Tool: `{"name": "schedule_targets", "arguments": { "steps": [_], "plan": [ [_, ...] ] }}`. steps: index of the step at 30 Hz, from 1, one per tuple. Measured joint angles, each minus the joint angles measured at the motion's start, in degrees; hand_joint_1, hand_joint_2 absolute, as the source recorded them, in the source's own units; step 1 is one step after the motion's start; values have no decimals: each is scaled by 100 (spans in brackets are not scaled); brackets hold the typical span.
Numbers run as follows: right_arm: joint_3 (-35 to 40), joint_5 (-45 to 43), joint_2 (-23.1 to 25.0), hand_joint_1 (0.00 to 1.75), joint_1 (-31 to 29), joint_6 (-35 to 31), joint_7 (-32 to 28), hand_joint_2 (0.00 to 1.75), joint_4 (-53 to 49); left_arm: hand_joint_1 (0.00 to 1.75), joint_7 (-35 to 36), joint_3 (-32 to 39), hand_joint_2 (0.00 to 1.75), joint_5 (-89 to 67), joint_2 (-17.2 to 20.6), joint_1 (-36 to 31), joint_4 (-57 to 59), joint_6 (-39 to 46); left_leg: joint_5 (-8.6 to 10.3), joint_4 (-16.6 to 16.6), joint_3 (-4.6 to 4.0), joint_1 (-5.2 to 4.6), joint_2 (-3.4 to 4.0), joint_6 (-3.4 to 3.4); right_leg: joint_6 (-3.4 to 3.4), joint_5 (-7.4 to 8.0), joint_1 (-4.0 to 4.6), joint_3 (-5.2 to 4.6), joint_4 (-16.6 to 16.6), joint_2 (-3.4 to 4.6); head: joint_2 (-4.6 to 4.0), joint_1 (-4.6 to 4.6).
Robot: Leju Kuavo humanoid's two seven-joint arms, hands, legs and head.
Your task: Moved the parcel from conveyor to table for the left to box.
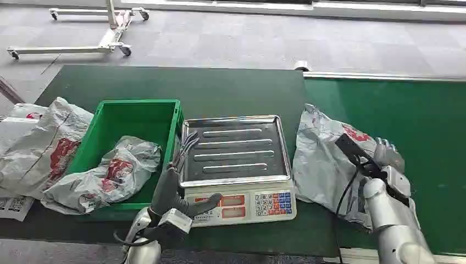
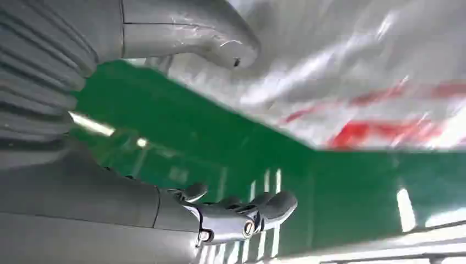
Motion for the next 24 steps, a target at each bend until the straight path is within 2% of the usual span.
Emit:
{"name": "schedule_targets", "arguments": {
  "steps": [11,12,16,21,23,24],
  "plan": [
    [18,-44,199,0,-297,298,-123,0,617,0,15,11,175,-20,-2,-63,26,-4,0,0,-2,0,-1,1,0,0,-1,0,1,-1,2,0],
    [24,-39,208,0,-321,346,-119,175,665,0,17,11,175,-22,-2,-67,35,-4,0,0,-2,0,-1,1,0,0,-1,0,1,-1,2,0],
    [88,-35,221,0,-404,677,-312,175,836,0,13,13,175,-40,-4,-78,61,-4,0,0,-1,0,-1,0,0,0,0,0,1,-1,0,0],
    [289,-315,228,0,-453,1152,-1481,175,1037,0,-4,22,175,-66,-4,-126,116,-4,0,0,1,0,0,0,-1,1,1,0,1,1,2,0],
    [369,-380,245,23,-476,1154,-1622,175,1082,0,-9,33,175,-70,-4,-129,118,-4,0,0,1,1,0,0,-1,1,1,0,1,2,2,-2],
    [398,-405,249,175,-488,1152,-1644,175,1098,0,-11,37,175,-70,-4,-129,118,-4,0,0,0,1,0,0,-1,1,1,0,1,1,2,0]
  ]
}}
